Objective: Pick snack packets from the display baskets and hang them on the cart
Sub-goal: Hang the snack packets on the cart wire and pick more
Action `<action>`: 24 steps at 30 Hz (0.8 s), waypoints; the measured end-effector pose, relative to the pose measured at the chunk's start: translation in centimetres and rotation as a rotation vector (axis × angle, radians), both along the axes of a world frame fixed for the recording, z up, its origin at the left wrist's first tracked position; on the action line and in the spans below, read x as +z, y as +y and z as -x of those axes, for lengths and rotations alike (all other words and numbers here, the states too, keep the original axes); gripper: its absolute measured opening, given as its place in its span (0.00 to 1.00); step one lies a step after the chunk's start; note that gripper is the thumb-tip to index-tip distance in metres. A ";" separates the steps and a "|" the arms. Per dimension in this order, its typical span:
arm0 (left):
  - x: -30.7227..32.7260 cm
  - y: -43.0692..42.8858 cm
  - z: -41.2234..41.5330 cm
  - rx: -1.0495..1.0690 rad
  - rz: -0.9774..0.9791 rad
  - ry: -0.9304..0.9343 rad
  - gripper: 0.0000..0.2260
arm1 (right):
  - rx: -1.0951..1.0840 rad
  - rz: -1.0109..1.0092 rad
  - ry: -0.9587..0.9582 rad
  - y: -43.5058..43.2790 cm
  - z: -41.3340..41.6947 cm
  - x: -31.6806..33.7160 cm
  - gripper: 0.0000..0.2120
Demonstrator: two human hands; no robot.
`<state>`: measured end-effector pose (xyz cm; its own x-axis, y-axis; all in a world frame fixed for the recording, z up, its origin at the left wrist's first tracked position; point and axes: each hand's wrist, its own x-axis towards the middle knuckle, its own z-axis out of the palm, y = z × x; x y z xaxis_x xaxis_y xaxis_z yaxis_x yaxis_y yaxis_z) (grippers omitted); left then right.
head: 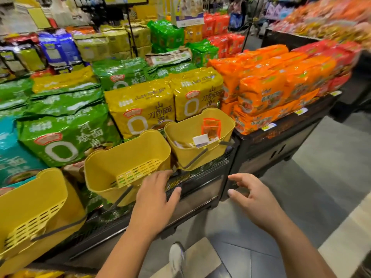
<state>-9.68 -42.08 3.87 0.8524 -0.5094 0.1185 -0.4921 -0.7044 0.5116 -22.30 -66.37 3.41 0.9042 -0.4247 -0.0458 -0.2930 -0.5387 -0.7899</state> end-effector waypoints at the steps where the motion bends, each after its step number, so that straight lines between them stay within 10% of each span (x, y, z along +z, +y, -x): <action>1: 0.0 -1.0 -1.3 -0.013 0.002 -0.012 0.23 | 0.006 0.015 0.005 -0.6 -1.0 0.3 0.16; 9: 0.6 -8.5 -13.5 -0.077 -0.106 -0.041 0.31 | -0.112 0.071 0.061 -4.8 -11.2 3.6 0.31; 24: -2.6 -12.5 -22.9 -0.037 -0.453 0.072 0.42 | -0.024 0.357 0.239 -10.5 -27.3 1.0 0.30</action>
<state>13.21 -54.60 1.24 0.8306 -0.5262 -0.1822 -0.4952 -0.8477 0.1904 4.96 -76.92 4.42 0.8754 -0.4730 -0.0991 -0.4612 -0.7565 -0.4636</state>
